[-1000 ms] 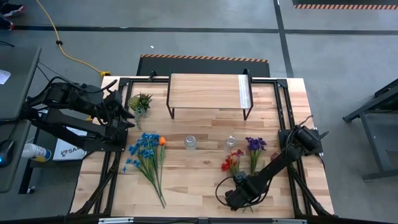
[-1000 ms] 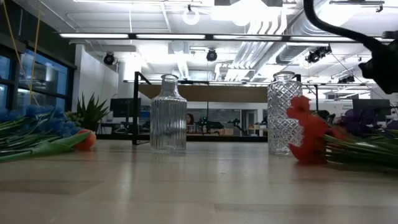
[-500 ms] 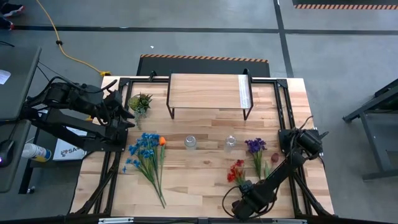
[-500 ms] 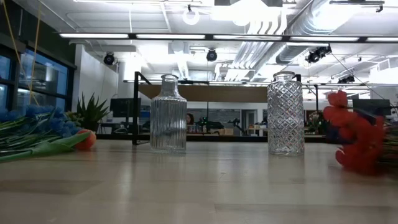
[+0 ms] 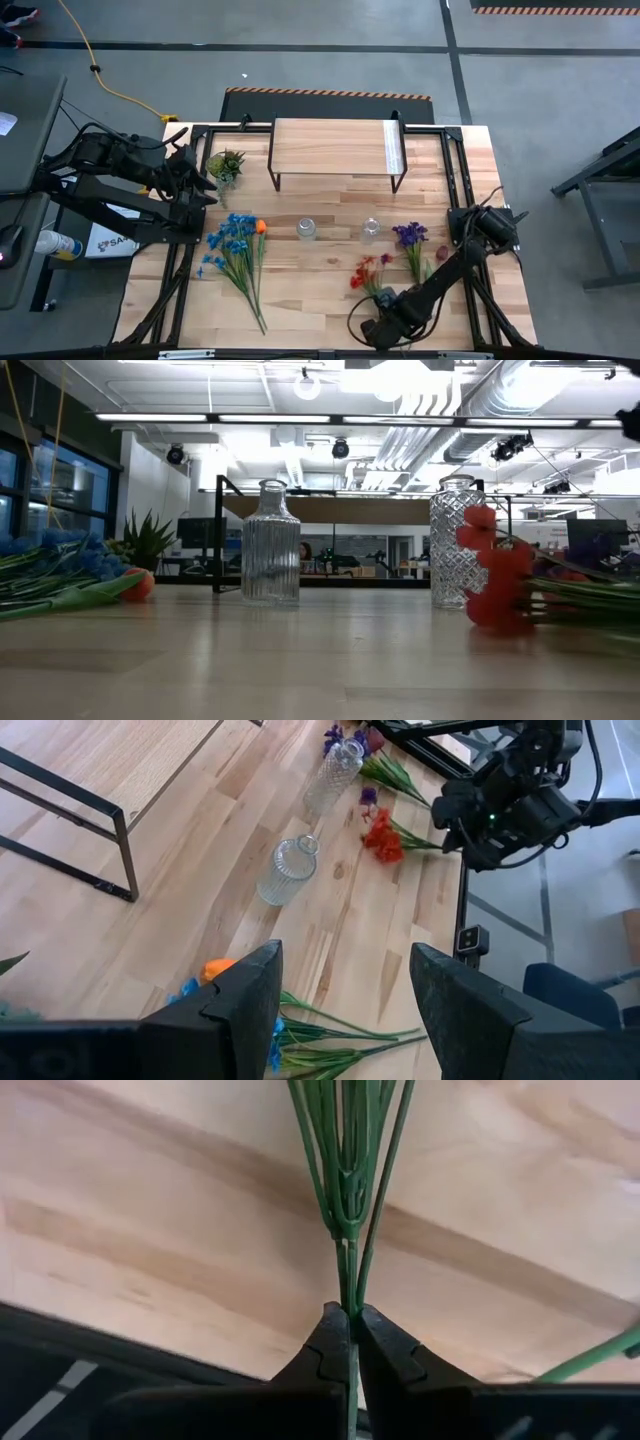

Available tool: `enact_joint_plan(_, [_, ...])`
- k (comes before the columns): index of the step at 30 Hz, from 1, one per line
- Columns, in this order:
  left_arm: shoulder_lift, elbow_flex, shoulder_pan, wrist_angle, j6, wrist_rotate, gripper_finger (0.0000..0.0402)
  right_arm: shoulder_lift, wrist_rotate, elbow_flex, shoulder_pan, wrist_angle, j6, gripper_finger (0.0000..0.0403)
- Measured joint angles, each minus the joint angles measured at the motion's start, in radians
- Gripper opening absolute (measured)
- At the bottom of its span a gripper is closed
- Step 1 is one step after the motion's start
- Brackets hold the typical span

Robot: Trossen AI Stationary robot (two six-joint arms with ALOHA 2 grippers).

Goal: Pick and place flowers into a vace then onto a shelf
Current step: Put the orange flowers into the right transparent flower vase

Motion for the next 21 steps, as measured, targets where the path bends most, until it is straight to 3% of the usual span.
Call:
enact_joint_plan(7, [0.0,0.0,0.0,0.0,0.001,0.0,0.0253,0.0,0.033,0.0,-0.008,0.045,-0.019,0.0])
enact_joint_plan(21, [0.0,0.0,0.0,0.002,0.001,0.0,0.0253,-0.001,0.236,0.001,-0.055,0.22,-0.136,0.0])
